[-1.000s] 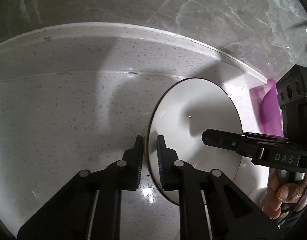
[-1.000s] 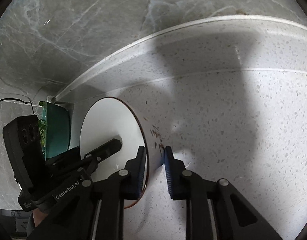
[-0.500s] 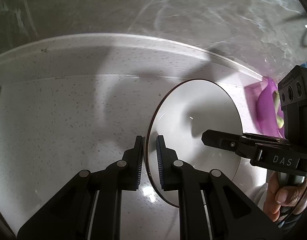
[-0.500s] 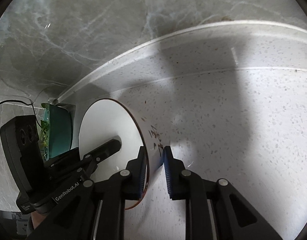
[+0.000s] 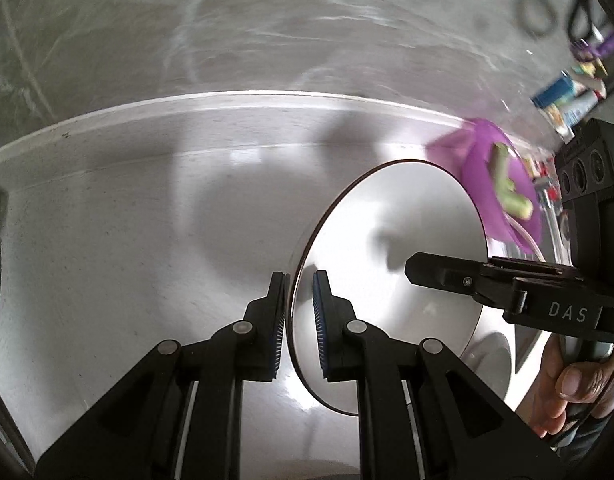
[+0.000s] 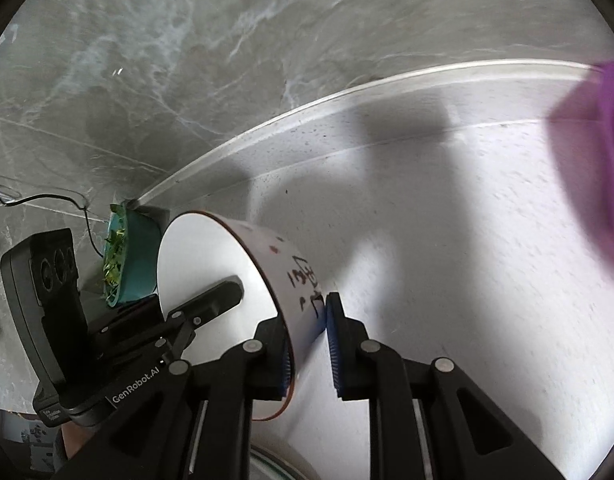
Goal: Organize plates and bowls
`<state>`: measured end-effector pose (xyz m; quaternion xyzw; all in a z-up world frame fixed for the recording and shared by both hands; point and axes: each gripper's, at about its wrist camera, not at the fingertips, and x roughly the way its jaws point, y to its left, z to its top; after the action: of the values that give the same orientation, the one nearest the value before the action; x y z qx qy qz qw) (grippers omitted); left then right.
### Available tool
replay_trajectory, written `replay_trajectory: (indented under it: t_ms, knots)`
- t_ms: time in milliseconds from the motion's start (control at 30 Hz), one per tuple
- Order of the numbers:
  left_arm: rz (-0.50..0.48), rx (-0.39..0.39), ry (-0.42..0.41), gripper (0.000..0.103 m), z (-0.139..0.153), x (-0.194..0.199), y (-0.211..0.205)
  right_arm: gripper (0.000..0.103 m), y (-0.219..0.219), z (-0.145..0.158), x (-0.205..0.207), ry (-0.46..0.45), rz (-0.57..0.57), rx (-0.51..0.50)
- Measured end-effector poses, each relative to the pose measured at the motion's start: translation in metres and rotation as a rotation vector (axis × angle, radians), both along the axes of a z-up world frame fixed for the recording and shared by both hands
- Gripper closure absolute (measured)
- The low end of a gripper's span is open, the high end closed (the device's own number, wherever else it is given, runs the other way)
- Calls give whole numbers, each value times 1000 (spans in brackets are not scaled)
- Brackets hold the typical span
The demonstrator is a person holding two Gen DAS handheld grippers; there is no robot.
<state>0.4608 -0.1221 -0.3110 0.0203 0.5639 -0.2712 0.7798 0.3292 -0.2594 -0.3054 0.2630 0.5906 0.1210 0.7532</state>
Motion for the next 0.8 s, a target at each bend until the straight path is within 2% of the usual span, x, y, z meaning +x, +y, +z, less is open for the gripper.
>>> replay_trajectory:
  t_ms: [433, 600, 800]
  knots:
    - [-176, -30, -2, 92, 28, -105, -70, 84, -75, 35, -101, -18, -108, -7]
    - [-234, -25, 11, 91, 30, -151, -95, 84, -96, 33, -138, -1, -143, 8]
    - [-278, -4, 43, 92, 13, -194, -114, 84, -116, 23, -175, 29, -172, 12]
